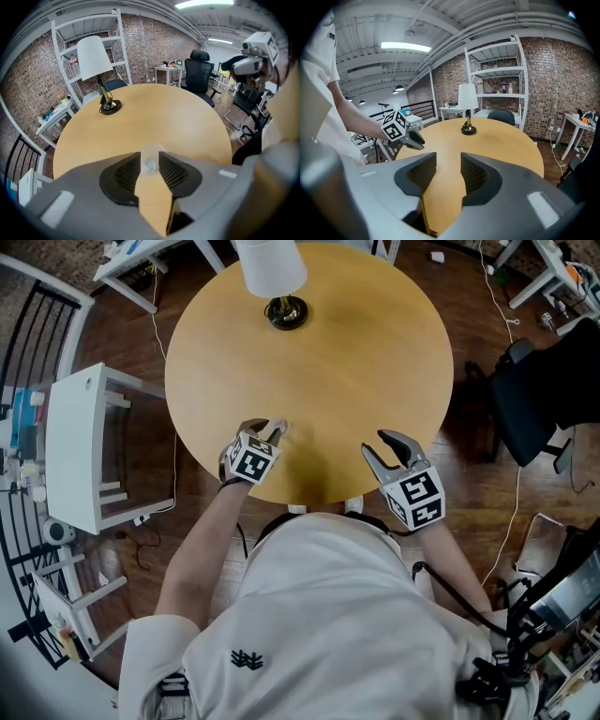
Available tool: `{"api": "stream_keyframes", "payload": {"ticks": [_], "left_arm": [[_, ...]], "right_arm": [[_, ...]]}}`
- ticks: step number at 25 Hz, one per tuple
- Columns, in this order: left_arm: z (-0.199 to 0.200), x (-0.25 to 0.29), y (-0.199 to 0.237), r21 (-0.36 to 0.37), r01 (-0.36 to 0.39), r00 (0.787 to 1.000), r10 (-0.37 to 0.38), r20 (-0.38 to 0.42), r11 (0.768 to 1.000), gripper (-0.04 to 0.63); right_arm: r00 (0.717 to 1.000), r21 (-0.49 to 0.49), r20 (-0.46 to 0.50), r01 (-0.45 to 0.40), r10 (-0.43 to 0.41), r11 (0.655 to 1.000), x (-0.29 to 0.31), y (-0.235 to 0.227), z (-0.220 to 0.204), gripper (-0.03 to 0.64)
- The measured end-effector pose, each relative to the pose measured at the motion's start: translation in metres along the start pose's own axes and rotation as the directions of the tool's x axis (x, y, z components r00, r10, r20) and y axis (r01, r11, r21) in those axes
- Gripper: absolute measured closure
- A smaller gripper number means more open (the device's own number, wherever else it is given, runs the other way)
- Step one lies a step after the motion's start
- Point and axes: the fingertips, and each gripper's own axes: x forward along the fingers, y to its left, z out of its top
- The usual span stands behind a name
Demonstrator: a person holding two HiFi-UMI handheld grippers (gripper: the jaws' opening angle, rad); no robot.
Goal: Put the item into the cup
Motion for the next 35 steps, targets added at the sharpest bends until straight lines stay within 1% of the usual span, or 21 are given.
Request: {"api": "stream_keyframes", "payload": {"ticks": [3, 5, 7, 9, 11, 13, 16, 18, 21, 23, 25, 27, 29, 30, 33, 35], "left_arm": [[0.007, -0.017, -0.011, -0.032, -0.009, 0.999, 0.010, 0.048, 0.999, 0.492], [0.012, -0.032, -0.019, -0.101, -0.009, 0.995, 0.019, 0.103, 0.995, 0.492], [0.021, -0.049, -0.027, -0.197, -0.002, 0.983, 0.037, 0.178, 0.980, 0.492], [0.028, -0.068, -0.037, -0.265, -0.003, 0.967, 0.070, 0.244, 0.964, 0.492], [0.027, -0.089, -0.053, -0.301, -0.021, 0.954, 0.109, 0.278, 0.953, 0.492], [0.020, -0.110, -0.074, -0.341, -0.036, 0.945, 0.143, 0.295, 0.940, 0.492], [0.015, -0.135, -0.105, -0.390, -0.037, 0.930, 0.175, 0.324, 0.920, 0.492], [0.012, -0.150, -0.124, -0.398, -0.028, 0.922, 0.178, 0.344, 0.917, 0.492], [0.004, -0.171, -0.150, -0.388, -0.001, 0.917, 0.155, 0.367, 0.922, 0.492], [-0.005, -0.182, -0.164, -0.376, 0.016, 0.916, 0.138, 0.377, 0.926, 0.494], [-0.016, -0.193, -0.177, -0.372, 0.037, 0.909, 0.124, 0.398, 0.928, 0.494], [-0.028, -0.210, -0.191, -0.377, 0.074, 0.893, 0.106, 0.437, 0.923, 0.494], [-0.042, -0.232, -0.206, -0.385, 0.121, 0.870, 0.089, 0.484, 0.915, 0.494], [-0.050, -0.243, -0.215, -0.380, 0.133, 0.860, 0.084, 0.503, 0.915, 0.494], [-0.085, -0.277, -0.246, -0.323, 0.121, 0.840, 0.077, 0.537, 0.939, 0.494], [-0.112, -0.293, -0.265, -0.296, 0.135, 0.829, 0.056, 0.557, 0.946, 0.495]], "right_arm": [[1.000, -0.002, -0.003, -0.016, 0.016, 1.000, -0.008, 0.003, -0.005, 0.451], [0.999, -0.007, -0.005, -0.034, 0.034, 0.999, -0.014, 0.005, -0.009, 0.451], [0.998, -0.026, -0.001, -0.059, 0.059, 0.998, -0.019, 0.003, -0.009, 0.451], [0.996, -0.048, 0.006, -0.089, 0.089, 0.995, -0.023, 0.002, -0.011, 0.451], [0.992, -0.055, 0.010, -0.124, 0.125, 0.991, -0.028, 0.003, -0.017, 0.451], [0.987, -0.053, 0.005, -0.159, 0.159, 0.986, -0.033, 0.006, -0.028, 0.453], [0.982, -0.068, -0.009, -0.189, 0.189, 0.980, -0.037, 0.007, -0.042, 0.454], [0.981, -0.080, -0.009, -0.194, 0.194, 0.978, -0.043, 0.011, -0.046, 0.454], [0.981, -0.091, 0.001, -0.191, 0.192, 0.977, -0.061, 0.029, -0.050, 0.456], [0.983, -0.103, 0.016, -0.178, 0.181, 0.979, -0.075, 0.043, -0.050, 0.456], [0.987, -0.113, 0.028, -0.156, 0.160, 0.981, -0.088, 0.057, -0.052, 0.456], [0.990, -0.118, 0.029, -0.131, 0.136, 0.984, -0.102, 0.075, -0.060, 0.457], [0.993, -0.114, 0.032, -0.106, 0.110, 0.988, -0.118, 0.096, -0.069, 0.457], [0.995, -0.109, 0.036, -0.093, 0.098, 0.990, -0.126, 0.108, -0.074, 0.457], [0.997, -0.097, 0.048, -0.051, 0.056, 0.994, -0.153, 0.152, -0.095, 0.460], [0.998, -0.091, 0.058, -0.021, 0.027, 0.996, -0.169, 0.184, -0.108, 0.460]]}}
